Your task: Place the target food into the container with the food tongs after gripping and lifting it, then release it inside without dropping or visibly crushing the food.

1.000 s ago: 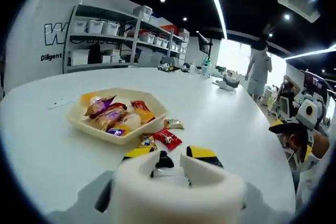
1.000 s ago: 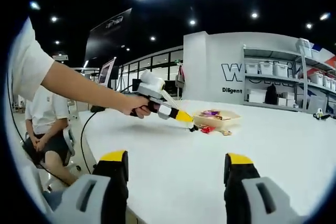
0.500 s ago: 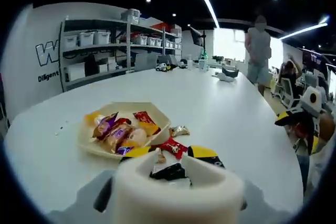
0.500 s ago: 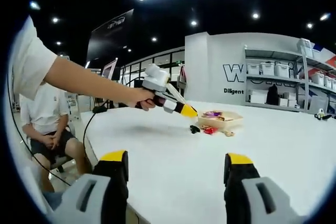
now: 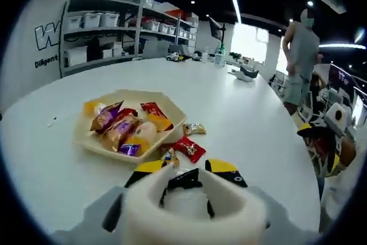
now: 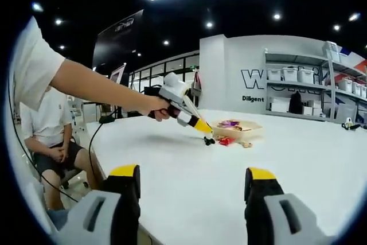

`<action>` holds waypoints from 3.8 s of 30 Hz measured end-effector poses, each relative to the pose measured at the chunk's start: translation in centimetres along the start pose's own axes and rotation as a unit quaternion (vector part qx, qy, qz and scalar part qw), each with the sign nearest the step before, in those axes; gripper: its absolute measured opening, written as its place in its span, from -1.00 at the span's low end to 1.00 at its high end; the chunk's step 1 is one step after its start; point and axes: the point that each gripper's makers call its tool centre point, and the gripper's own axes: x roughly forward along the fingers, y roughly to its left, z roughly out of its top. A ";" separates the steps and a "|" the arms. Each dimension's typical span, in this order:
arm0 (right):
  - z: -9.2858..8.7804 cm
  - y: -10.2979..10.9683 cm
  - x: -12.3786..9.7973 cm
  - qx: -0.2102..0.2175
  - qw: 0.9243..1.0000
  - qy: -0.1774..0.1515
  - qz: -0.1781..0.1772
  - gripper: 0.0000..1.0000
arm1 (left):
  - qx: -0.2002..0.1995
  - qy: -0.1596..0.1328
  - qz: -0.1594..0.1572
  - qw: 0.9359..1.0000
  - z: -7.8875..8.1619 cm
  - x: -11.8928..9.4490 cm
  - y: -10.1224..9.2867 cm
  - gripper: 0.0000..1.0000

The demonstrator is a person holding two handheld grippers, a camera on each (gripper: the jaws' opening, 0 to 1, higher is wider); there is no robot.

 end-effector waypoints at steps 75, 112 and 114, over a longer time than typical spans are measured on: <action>0.1 0.9 0.0 0.008 1.000 -0.009 0.010 0.42 | -0.002 0.127 0.016 0.992 -1.7 -1.0 -4.0 -0.59; -0.1 -1.4 0.2 -0.011 1.000 0.017 -0.014 0.43 | -0.034 0.074 0.069 0.994 4.9 1.0 4.2 -0.57; 0.2 -1.8 0.1 -0.014 1.000 0.017 -0.019 0.43 | -0.053 0.071 0.064 0.994 5.1 1.3 4.6 -0.57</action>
